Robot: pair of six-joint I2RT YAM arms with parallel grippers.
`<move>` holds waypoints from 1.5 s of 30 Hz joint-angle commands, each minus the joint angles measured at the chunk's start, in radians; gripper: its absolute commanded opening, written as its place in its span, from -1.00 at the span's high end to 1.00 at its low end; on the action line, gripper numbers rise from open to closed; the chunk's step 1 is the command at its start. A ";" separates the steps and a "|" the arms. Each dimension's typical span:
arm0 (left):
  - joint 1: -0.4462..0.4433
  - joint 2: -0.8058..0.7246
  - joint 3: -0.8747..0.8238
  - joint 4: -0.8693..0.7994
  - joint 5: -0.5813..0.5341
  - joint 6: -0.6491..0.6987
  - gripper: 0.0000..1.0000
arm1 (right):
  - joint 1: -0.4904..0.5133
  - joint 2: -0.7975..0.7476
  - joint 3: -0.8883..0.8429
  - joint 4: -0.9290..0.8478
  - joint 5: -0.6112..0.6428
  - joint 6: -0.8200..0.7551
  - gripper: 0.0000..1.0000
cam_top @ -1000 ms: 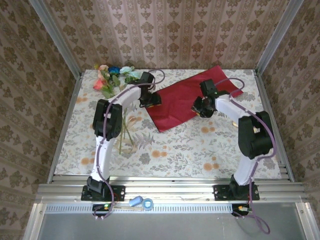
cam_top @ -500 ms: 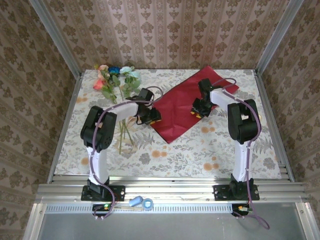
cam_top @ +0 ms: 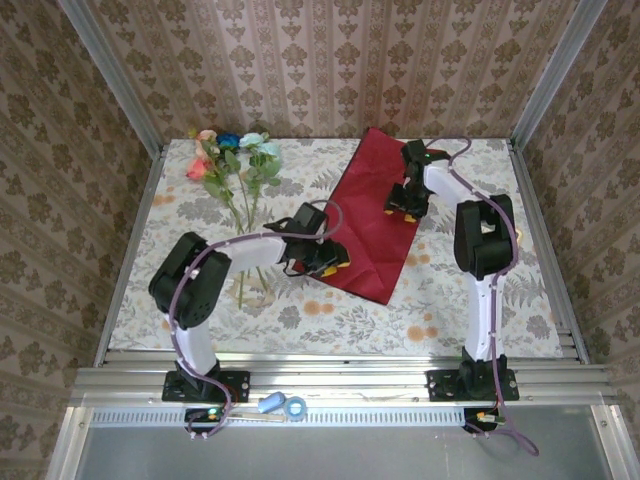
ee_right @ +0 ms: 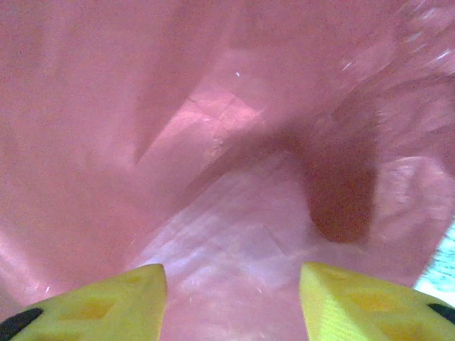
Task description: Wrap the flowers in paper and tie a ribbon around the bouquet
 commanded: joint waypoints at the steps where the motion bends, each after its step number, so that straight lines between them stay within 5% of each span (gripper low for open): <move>1: 0.069 -0.128 0.053 -0.046 0.005 -0.023 0.10 | 0.042 -0.212 -0.040 0.009 0.082 -0.093 -0.20; 6: 0.283 -0.236 -0.012 -0.159 0.013 0.047 0.14 | 0.251 -0.306 -0.144 0.012 0.107 -0.142 -0.24; 11: 0.486 -0.251 -0.074 -0.241 0.054 0.189 0.23 | 0.559 -0.227 -0.125 0.005 0.185 -0.151 -0.31; 15: 0.558 -0.258 -0.154 -0.213 0.098 0.219 0.50 | 0.668 -0.109 -0.031 -0.001 0.217 -0.147 -0.45; 23: 0.604 -0.307 -0.266 -0.158 0.130 0.191 0.66 | 0.717 0.141 0.186 -0.083 0.280 -0.190 -0.47; 35: 0.616 -0.332 -0.257 -0.186 0.152 0.209 0.66 | 0.712 0.198 0.213 -0.087 0.302 -0.157 -0.23; 40: 0.617 -0.332 -0.243 -0.193 0.157 0.212 0.67 | 0.710 0.198 0.214 -0.081 0.298 -0.147 0.01; 45: 0.617 -0.331 -0.239 -0.191 0.160 0.210 0.66 | 0.710 0.181 0.210 -0.075 0.305 -0.140 0.52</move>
